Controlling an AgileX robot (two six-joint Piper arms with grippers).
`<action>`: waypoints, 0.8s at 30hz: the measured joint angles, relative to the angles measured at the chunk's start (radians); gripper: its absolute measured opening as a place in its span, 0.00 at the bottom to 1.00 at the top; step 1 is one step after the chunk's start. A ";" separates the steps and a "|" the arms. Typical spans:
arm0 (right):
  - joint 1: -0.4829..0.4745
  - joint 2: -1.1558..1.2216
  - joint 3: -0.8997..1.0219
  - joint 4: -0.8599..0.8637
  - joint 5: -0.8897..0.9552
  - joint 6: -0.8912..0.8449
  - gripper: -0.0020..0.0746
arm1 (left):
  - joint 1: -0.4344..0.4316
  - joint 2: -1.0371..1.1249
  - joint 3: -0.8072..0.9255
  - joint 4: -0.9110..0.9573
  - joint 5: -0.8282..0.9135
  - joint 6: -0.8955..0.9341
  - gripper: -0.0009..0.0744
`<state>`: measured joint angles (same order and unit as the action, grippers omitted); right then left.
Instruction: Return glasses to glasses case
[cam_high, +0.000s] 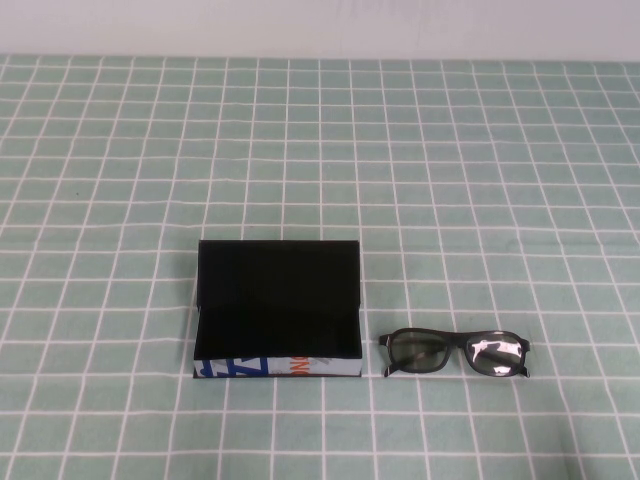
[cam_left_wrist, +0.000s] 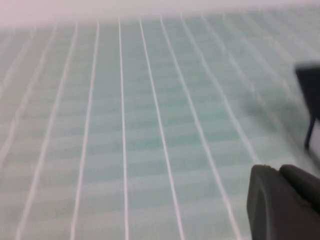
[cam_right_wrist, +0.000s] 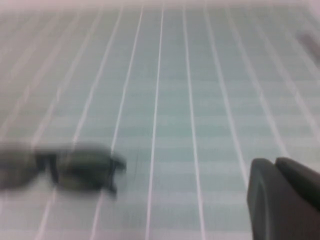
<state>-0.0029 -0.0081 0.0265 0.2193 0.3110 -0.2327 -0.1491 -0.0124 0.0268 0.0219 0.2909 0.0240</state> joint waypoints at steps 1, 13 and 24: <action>0.000 0.000 0.000 0.010 -0.032 0.000 0.01 | 0.000 0.000 0.000 0.000 -0.047 0.000 0.01; 0.000 0.000 0.000 0.038 -0.508 0.000 0.01 | 0.000 0.000 0.000 0.000 -0.718 0.000 0.01; 0.000 0.000 0.000 0.042 -0.656 0.000 0.01 | 0.000 0.000 0.000 0.000 -0.809 0.000 0.01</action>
<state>-0.0029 -0.0081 0.0265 0.2612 -0.3448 -0.2327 -0.1491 -0.0124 0.0268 0.0219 -0.5177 0.0240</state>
